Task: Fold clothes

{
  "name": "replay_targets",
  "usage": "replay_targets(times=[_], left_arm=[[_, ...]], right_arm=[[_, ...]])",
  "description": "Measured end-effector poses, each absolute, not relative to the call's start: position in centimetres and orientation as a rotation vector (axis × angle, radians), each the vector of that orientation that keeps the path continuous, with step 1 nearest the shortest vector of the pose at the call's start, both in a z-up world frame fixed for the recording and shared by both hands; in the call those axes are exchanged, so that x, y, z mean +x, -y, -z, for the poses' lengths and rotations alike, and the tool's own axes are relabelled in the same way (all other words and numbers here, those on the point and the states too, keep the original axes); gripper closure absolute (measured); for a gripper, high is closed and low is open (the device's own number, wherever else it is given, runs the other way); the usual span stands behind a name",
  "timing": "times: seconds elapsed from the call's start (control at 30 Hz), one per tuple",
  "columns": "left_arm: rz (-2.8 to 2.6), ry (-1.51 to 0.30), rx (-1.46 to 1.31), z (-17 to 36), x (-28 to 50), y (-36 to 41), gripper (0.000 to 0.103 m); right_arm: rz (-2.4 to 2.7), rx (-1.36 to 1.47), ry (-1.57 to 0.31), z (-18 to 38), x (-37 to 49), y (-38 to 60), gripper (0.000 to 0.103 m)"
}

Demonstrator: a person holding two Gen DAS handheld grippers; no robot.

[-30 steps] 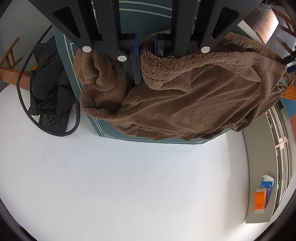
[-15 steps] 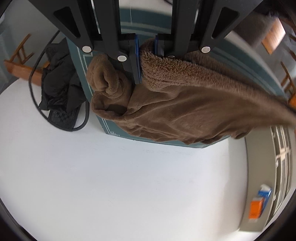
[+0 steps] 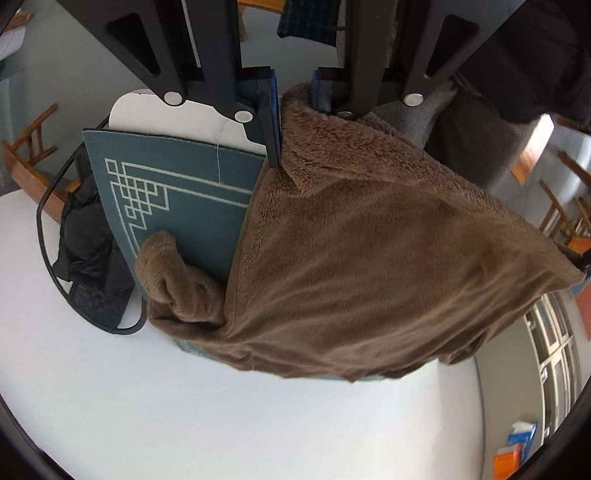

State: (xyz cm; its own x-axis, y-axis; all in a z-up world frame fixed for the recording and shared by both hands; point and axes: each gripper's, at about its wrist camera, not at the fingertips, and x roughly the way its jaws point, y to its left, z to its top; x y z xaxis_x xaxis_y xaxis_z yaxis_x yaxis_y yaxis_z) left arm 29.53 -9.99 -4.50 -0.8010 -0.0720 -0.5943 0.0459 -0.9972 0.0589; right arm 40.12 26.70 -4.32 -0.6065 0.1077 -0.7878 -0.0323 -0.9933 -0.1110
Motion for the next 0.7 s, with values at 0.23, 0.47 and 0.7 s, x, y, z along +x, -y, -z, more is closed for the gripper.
replay_targets(times=[0.23,0.47,0.7], left_arm=[[2.954,0.260,1.074,6.0,30.8,8.9,0.017],[3.001,0.296,1.144,5.7,31.5,9.6,0.017],[3.046,0.188,1.146,3.8,31.8,10.8,0.017]], right_arm=[[-2.864,-1.463,0.239,3.7,40.3,-27.5,0.076],[-2.941,-1.408,0.145,1.9,41.5,-29.9,0.031],[-3.171,-1.236,0.003,-1.4,38.0,-28.5,0.031]])
